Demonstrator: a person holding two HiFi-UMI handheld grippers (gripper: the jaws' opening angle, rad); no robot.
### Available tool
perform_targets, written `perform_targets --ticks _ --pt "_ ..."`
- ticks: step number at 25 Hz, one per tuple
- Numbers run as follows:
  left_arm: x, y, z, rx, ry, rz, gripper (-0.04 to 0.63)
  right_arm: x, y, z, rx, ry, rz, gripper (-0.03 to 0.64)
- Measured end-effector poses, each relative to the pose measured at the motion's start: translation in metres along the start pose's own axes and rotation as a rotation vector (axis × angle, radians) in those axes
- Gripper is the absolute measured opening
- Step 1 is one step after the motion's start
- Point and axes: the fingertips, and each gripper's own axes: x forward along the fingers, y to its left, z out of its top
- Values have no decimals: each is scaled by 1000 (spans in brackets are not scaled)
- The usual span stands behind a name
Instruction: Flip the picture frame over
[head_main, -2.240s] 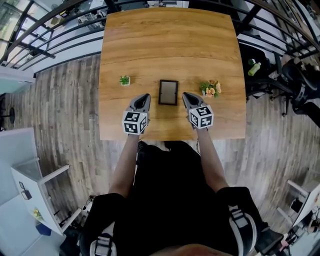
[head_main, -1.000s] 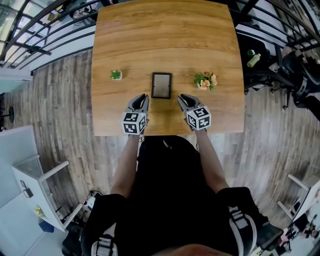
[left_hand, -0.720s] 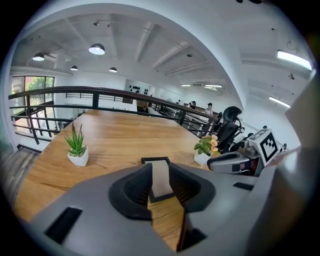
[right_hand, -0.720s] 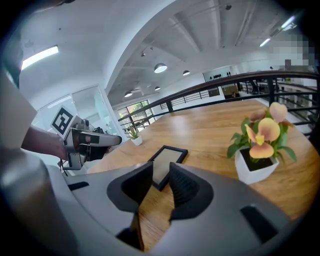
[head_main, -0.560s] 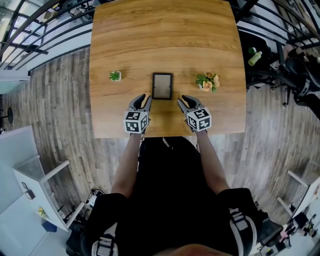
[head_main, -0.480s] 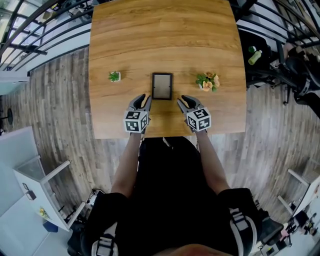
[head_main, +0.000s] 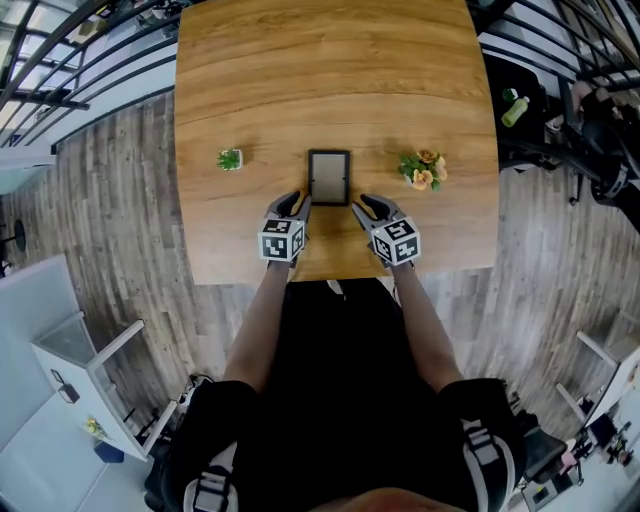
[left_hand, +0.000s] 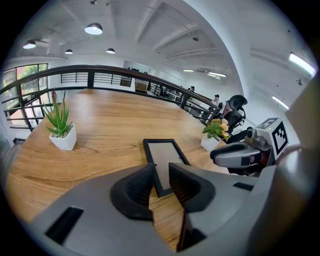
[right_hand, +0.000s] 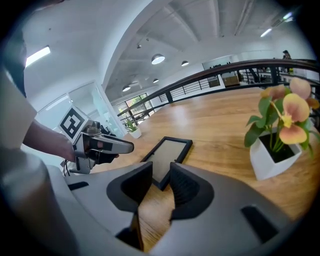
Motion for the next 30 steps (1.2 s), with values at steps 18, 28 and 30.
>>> perform_targets --ticks 18,28,30 --pt "52 18 -21 -56 117 -16 98 8 -6 -29 97 56 -41 115" --pt "55 15 -24 -50 147 8 84 11 -4 -23 99 48 -39 112" --pt "55 16 -24 -63 149 20 83 10 -4 -22 101 44 -39 112"
